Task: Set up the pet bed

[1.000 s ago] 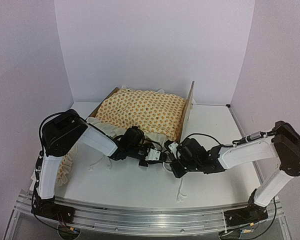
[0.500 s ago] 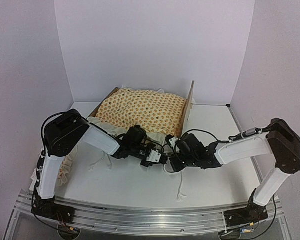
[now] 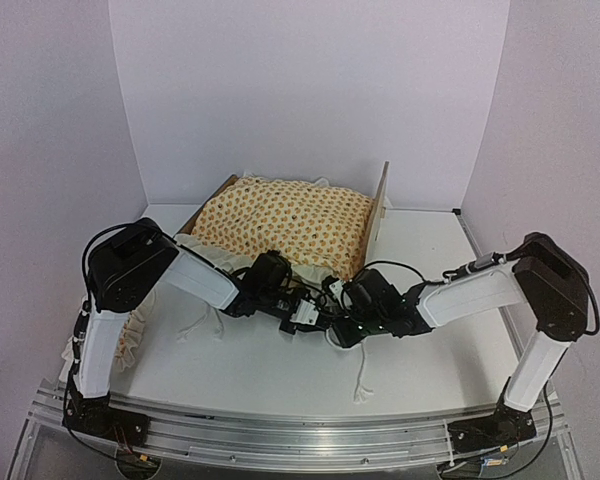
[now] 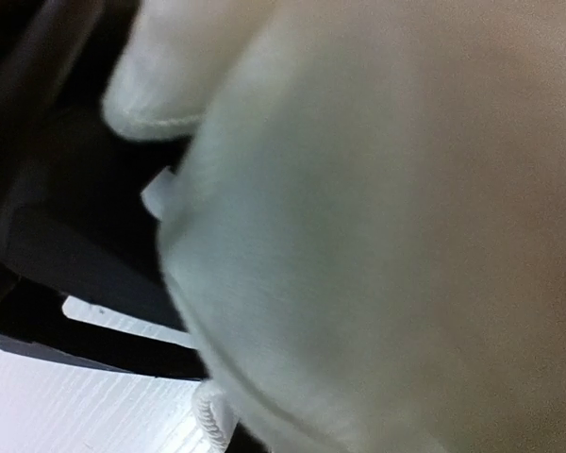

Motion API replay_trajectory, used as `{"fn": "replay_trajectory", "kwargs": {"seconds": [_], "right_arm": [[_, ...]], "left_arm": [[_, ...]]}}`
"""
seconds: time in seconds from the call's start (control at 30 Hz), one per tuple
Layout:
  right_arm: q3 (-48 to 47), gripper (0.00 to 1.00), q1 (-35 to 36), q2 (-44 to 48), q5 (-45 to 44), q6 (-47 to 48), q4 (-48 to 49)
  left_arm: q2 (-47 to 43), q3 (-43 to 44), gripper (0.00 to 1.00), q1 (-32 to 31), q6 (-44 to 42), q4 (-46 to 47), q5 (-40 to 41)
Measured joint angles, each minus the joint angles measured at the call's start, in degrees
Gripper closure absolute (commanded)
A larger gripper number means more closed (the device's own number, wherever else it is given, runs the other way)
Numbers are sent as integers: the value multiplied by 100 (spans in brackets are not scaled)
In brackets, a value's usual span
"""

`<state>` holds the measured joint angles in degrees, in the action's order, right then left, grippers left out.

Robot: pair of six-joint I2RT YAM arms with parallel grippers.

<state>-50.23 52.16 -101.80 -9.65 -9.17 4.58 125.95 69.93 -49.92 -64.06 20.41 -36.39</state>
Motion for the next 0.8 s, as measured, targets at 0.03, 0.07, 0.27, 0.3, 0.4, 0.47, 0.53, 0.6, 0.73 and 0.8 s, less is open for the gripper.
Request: {"fn": "replay_trajectory", "kwargs": {"seconds": [0.03, 0.07, 0.27, 0.3, 0.4, 0.47, 0.53, 0.6, 0.73, 0.8], "right_arm": [[-22, 100, -1, -17, 47, 29, -2], [-42, 100, -4, -39, 93, 52, -2], [-51, 100, -24, -54, 290, 173, 0], [-51, 100, -28, -54, 298, 184, 0], [-51, 100, -36, -54, 306, 215, 1], [-51, 100, -39, -54, 316, 235, 1], [-51, 97, -39, -54, 342, 234, -7], [-51, 83, -39, -54, 350, 228, -11], [-72, 57, -42, -21, 329, 40, -178], [-80, 48, -26, 103, 262, -84, -429]], "left_arm": [[0, 0, 70, 11, -19, -11, -26], [0, 0, 71, 20, -30, -32, -51], [0, 14, 87, 23, -45, -124, -104], [0, 21, 88, 21, -45, -140, -104], [0, 22, 97, 21, -41, -152, -109], [0, 22, 100, 20, -42, -202, -115], [0, 22, 100, 18, -47, -242, -121], [0, 22, 100, 18, -39, -249, -121], [0, 22, 100, 6, 183, -296, -59], [-8, 23, 100, -5, 352, -362, 16]]}}
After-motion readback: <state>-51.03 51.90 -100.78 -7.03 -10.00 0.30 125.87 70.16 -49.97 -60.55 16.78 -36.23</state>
